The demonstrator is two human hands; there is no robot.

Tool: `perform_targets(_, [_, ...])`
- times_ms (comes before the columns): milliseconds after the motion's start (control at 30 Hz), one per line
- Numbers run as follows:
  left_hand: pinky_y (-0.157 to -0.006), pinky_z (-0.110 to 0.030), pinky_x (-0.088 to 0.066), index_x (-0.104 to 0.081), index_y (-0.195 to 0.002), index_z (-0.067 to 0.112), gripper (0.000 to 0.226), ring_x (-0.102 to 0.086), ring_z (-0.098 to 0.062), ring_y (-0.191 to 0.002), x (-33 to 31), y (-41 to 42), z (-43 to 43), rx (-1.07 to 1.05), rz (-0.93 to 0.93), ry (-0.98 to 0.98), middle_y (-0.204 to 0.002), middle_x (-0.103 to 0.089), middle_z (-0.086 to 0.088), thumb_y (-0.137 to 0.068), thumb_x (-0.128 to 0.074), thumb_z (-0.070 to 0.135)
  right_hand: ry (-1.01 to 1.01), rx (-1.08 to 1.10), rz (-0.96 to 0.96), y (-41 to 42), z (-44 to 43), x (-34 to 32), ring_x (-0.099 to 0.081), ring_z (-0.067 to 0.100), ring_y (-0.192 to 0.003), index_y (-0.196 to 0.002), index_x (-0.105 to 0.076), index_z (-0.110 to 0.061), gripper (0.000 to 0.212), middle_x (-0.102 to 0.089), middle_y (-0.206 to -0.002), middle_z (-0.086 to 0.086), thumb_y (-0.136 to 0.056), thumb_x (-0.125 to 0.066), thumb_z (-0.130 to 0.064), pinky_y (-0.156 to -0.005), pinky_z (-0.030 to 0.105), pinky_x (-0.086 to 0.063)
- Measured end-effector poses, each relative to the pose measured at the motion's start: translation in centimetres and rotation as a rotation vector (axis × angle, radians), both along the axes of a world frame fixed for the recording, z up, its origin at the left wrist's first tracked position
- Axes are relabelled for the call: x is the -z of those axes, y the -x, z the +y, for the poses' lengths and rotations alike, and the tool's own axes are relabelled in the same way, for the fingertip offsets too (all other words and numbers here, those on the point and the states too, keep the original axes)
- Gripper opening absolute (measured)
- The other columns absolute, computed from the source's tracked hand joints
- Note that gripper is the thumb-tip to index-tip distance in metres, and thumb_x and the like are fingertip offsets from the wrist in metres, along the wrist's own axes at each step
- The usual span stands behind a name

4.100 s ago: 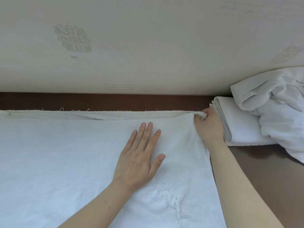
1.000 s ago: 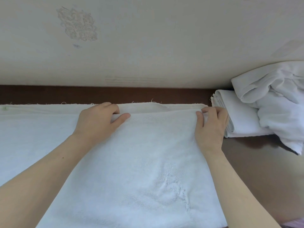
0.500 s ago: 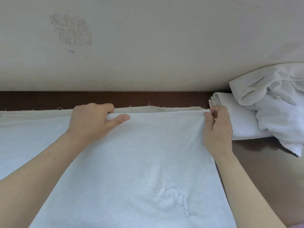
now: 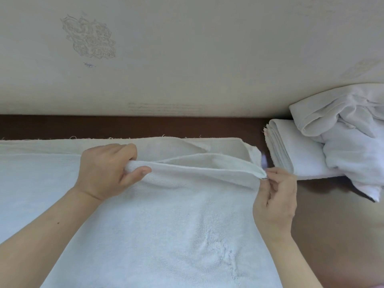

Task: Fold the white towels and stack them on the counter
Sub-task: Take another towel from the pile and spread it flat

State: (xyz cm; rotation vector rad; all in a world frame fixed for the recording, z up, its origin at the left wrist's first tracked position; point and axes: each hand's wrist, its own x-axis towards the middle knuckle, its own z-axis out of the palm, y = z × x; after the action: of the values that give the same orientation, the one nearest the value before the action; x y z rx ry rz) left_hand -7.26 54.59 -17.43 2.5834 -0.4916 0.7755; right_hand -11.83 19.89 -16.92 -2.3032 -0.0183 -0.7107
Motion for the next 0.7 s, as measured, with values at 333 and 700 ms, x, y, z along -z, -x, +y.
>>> perform_targets(333, [-0.045, -0.022, -0.026, -0.052, -0.063, 0.009, 0.071, -0.042, -0.024, -0.038, -0.2, -0.4, -0.4, -0.088, 0.087, -0.003, -0.044, -0.037, 0.001, -0.1, -0.026, 0.064, -0.102, -0.021, 0.221, -1.6, 0.9, -1.4, -0.052, 0.001, -0.063, -0.099, -0.036, -0.042, 0.009, -0.055, -0.074, -0.016, -0.1, -0.039, -0.035, -0.057, 0.007, -0.038])
perform_targets(700, [-0.052, -0.017, -0.015, -0.05, -0.064, 0.011, 0.073, -0.04, -0.023, -0.036, -0.2, -1.6, -1.0, -0.116, 0.208, -0.022, -0.043, -0.031, 0.005, -0.099, -0.017, 0.067, -0.378, -0.147, 0.515, -7.2, -0.7, -0.9, -0.04, -0.013, -0.131, -0.1, -0.043, -0.022, 0.01, -0.056, -0.133, -0.015, -0.104, -0.042, -0.013, -0.104, 0.019, -0.035])
